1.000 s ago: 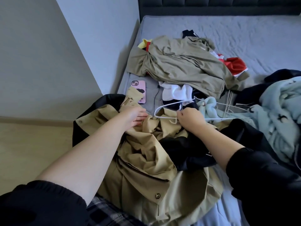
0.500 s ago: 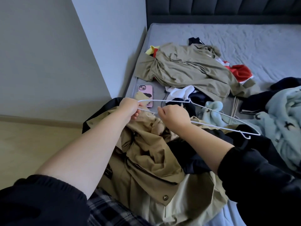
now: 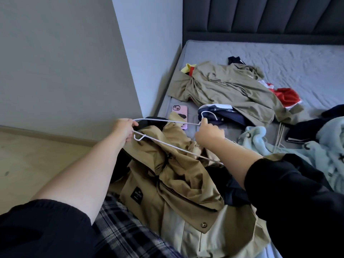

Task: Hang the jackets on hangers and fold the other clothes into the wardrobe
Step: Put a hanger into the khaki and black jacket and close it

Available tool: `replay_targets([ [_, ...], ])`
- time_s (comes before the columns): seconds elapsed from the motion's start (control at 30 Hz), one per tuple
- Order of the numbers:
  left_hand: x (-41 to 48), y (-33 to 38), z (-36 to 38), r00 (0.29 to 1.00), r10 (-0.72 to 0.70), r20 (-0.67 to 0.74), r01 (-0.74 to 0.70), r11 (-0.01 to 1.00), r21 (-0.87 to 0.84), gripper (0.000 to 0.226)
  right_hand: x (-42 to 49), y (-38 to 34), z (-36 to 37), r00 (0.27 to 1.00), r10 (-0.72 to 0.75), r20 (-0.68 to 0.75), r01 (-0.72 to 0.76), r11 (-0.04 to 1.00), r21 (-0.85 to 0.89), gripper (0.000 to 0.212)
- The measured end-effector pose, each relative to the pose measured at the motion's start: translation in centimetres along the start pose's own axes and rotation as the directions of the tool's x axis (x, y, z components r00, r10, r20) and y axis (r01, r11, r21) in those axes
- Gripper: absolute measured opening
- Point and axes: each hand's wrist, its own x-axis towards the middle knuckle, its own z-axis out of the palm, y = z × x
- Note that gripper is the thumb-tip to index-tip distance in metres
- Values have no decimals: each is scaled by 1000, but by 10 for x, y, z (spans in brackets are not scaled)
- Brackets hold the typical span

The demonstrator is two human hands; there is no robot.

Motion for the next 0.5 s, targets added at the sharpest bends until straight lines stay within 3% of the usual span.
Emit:
replay_targets([
  [0.1,-2,-8,-20,994,30,-108,-35,998,-43,33,-4,-32,-5,996,-64,-56,63,998,-17,44],
  [0.2,-7,-11,-37,967,40,-252,-66,993,-97,34,-1,-70,-18,932,-175,-318,172,984,-39,33],
  [0.27,-14,-13,-46,958,44,-282,-97,980,-174,33,0,-98,-31,954,-128,-272,188,960,209,25],
  [0.3,-17,-14,-49,962,57,-267,-116,971,-209,33,-3,-112,-39,989,-58,-135,114,883,455,26],
  [0.37,-22,-21,-57,976,85,-199,-130,967,-221,31,-5,-135,-51,980,17,199,-181,494,850,30],
  [0.43,-24,-29,-66,988,105,-112,-125,975,-183,27,-4,-150,-54,935,-48,350,-343,120,932,22],
  [0.5,-21,-39,-76,995,104,-6,-104,987,-121,29,0,-159,-52,924,-68,376,-381,-86,920,12],
])
